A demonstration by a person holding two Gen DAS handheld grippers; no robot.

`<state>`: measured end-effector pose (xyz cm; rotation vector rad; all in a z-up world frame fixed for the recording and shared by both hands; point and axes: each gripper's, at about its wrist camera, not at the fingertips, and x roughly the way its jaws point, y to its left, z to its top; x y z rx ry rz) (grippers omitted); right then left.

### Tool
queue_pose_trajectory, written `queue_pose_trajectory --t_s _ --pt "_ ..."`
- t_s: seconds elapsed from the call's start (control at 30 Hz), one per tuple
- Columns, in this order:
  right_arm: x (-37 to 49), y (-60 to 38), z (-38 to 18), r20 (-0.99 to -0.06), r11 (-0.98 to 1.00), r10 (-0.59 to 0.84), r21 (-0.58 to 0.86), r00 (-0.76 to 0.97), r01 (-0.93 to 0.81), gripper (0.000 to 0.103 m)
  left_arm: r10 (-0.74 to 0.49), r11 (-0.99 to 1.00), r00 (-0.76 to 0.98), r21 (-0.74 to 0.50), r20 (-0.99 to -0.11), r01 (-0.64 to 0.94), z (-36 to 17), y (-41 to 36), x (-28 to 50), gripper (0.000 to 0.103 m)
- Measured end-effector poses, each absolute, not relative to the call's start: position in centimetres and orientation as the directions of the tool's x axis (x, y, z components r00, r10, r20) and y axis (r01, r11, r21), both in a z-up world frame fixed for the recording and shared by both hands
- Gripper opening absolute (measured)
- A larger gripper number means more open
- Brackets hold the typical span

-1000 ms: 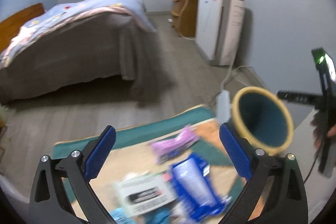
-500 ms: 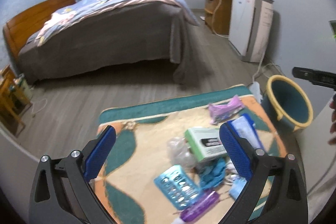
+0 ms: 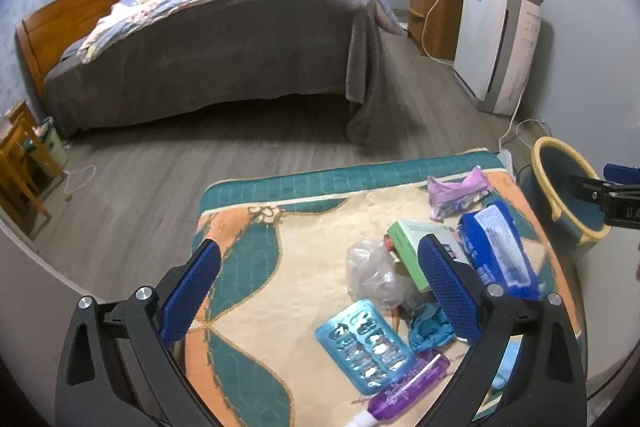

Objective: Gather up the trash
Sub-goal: 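Grasp the blue wipes packet with right tool while left tool grasps green box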

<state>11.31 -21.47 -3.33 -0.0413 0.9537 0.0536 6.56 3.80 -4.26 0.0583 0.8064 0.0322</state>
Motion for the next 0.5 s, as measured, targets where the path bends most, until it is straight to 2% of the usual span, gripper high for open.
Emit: queue_pose_trajectory --t_s 0.23,0.5 --pt "11.9 -20.3 -4.9 -0.826 0.991 0.075 0.002 0.558 -0.131 0.097 0.012 0.998 0.645 0.044 -0.764 0.033 -5.5 3.2 7.7 0.098" --pt "13.3 -20.5 -8.5 -0.887 0.992 0.069 0.012 0.457 -0.125 0.097 0.034 0.995 0.623 0.085 -0.782 0.054 -6.7 1.9 8.6 0.098"
